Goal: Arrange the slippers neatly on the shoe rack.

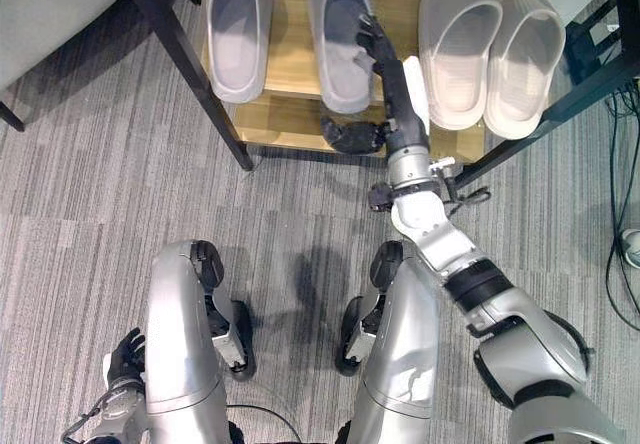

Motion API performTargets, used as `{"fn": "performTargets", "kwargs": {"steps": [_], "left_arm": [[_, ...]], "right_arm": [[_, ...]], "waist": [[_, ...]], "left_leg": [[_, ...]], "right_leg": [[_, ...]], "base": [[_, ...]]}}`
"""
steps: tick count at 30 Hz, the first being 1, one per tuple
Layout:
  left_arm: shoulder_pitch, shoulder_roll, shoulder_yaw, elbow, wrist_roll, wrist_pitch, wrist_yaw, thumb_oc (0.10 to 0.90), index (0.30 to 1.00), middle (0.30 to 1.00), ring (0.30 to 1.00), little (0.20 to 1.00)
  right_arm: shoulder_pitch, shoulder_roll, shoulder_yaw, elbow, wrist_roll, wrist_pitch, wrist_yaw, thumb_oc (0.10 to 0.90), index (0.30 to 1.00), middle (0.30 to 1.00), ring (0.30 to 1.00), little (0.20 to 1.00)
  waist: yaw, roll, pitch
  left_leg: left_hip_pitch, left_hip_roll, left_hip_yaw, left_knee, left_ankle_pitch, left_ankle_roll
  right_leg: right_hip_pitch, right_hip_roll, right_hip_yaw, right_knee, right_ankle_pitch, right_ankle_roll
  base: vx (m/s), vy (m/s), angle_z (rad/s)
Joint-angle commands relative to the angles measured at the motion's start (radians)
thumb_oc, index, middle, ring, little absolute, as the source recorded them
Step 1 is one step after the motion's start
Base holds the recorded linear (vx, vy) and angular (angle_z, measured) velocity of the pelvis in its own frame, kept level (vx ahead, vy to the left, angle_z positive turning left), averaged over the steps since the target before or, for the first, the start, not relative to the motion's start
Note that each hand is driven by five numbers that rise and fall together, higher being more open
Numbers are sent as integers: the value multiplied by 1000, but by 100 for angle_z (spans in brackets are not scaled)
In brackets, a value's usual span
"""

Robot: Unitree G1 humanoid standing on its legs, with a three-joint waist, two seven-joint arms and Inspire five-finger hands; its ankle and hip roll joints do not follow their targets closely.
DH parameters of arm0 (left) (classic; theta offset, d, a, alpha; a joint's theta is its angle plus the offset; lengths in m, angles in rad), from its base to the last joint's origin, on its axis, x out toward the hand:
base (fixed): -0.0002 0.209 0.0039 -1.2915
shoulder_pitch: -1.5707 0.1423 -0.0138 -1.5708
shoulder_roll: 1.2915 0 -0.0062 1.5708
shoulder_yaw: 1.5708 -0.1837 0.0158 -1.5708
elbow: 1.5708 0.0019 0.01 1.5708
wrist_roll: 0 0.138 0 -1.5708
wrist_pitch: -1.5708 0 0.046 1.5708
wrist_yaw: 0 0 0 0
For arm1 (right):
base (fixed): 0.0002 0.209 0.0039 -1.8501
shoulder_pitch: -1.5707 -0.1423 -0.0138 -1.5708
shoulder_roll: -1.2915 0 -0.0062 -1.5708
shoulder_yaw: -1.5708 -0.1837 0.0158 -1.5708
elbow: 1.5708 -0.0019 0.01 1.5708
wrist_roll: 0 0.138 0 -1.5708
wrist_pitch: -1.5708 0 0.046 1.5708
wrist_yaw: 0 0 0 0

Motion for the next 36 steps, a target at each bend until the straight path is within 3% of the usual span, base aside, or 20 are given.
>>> {"fn": "performTargets", "kwargs": {"steps": [1,8,12,15,17,22,29,36], "left_arm": [[36,25,-32,38,5,-24,19,800,900,900,900,900],[38,24,-42,58,0,-19,21,800,900,900,900,900],[41,17,-32,63,0,-20,26,800,900,900,900,900],[48,11,-10,78,47,-24,49,800,900,900,900,900],[49,12,-10,78,69,-26,59,800,900,900,900,900],[37,17,-17,71,85,-27,66,800,900,900,900,900],[20,28,-32,72,94,-22,64,800,900,900,900,900],[35,29,-47,89,63,-17,45,800,900,900,900,900]], "right_arm": [[-185,-18,-14,-83,39,-84,-2,800,900,900,900,900],[-264,27,16,-44,6,-68,-34,800,900,900,900,900],[-222,26,-47,-80,-62,-72,-106,800,900,900,900,900],[-120,-6,-194,-168,-216,-83,-225,800,900,900,900,900],[-85,-7,-247,-198,-248,-93,-257,800,900,900,900,900],[-67,9,-285,-180,-200,-111,-266,800,900,900,900,900],[-100,24,-275,-132,-14,-163,-186,800,900,900,900,900],[-221,-53,-181,-2,114,-154,-136,800,900,900,900,900]], "waist": [[70,2,-27],[76,8,-27],[70,5,-27],[55,3,-27],[50,2,-27],[49,4,-27],[50,0,-27],[66,2,-27]], "left_leg": [[-13,-34,-159,-77,16,21],[-13,-36,-160,-76,16,19],[-13,-38,-155,-78,17,20],[-13,-40,-147,-81,18,23],[-13,-43,-146,-77,17,25],[-13,-44,-148,-73,10,28],[-13,-46,-143,-72,11,24],[-13,-47,-153,-74,11,17]], "right_leg": [[15,0,167,-36,-10,-59],[15,1,168,-37,-7,-61],[15,4,173,-36,-8,-59],[15,7,174,-33,-15,-61],[15,8,173,-30,-17,-62],[15,6,171,-27,-21,-63],[15,2,175,-19,-23,-60],[15,0,186,-16,-22,-60]], "base": [[0,0,0],[0,0,0],[0,0,0],[0,0,0],[0,0,0],[0,0,0],[9,0,0],[6,3,0]]}}
